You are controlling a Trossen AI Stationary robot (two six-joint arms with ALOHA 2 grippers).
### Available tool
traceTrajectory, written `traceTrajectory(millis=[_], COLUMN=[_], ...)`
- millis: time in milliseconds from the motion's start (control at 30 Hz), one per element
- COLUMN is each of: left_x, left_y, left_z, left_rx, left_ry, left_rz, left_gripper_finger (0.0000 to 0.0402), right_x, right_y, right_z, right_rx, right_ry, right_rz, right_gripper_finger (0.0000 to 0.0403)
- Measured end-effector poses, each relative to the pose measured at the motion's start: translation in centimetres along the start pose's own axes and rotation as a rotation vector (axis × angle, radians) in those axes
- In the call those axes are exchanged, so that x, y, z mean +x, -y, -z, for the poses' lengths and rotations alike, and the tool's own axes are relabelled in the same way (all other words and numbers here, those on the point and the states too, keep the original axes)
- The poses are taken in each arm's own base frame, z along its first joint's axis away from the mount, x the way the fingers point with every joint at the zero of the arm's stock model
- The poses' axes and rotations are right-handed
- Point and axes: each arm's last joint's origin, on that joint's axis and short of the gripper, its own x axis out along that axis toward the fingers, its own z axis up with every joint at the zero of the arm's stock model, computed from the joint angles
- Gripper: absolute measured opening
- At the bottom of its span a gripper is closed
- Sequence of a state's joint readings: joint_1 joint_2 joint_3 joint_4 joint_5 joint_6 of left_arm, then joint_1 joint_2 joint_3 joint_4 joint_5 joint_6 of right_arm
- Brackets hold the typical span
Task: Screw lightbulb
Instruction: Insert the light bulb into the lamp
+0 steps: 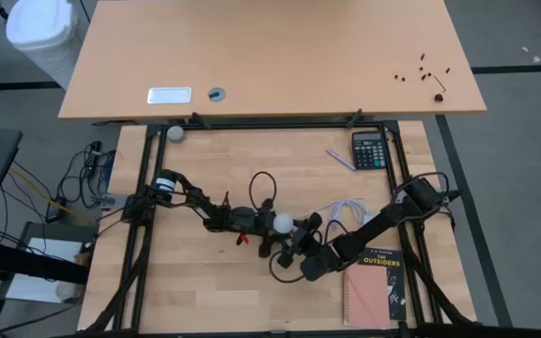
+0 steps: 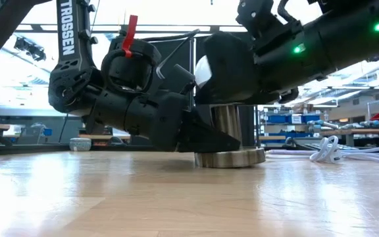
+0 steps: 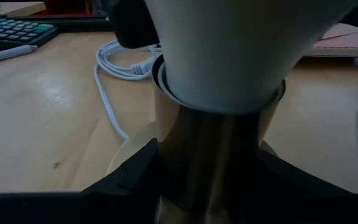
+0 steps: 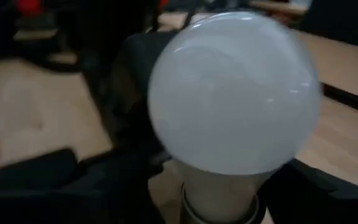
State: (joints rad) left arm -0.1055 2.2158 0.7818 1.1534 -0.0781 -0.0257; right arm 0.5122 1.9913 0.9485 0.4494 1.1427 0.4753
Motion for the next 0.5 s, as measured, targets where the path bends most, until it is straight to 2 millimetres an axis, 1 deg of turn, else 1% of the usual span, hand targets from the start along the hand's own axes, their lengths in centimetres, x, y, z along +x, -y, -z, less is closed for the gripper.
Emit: traceTrajectory(millis=[100, 200, 267, 333, 433, 500], left_x=[0.0, 0.0, 0.1, 0.1, 0.1, 0.1], left_y=[0.1, 0.1, 0.1, 0.1, 0.1, 0.1], left_z=[0.0, 0.0, 0.0, 0.0, 0.0, 0.0], left_rx=[0.000, 0.000, 0.001, 0.004, 0.026, 0.041], left_ry=[-0.002, -0.005, -0.006, -0.006, -0.006, -0.006], left_rz=[0.024, 0.041, 0.045, 0.058, 0.090, 0.127], left_gripper_finger=[0.0198, 0.0198, 0.0198, 0.0198, 0.0198, 0.0198], right_x=[-0.3, -0.7, -0.8, -0.9, -0.8, -0.6], right_y=[0.7, 2.0, 3.1, 4.3, 5.8, 6.7], right_z=[-0.8, -2.5, -3.8, -5.1, -6.8, -7.6], right_rx=[-0.051, -0.035, -0.030, -0.020, -0.028, -0.033], right_ry=[-0.091, -0.232, -0.332, -0.413, -0.493, -0.525], right_rz=[-0.076, -0.173, -0.235, -0.298, -0.393, -0.429], right_gripper_finger=[0.0321, 0.0366, 0.0389, 0.0395, 0.0384, 0.0378])
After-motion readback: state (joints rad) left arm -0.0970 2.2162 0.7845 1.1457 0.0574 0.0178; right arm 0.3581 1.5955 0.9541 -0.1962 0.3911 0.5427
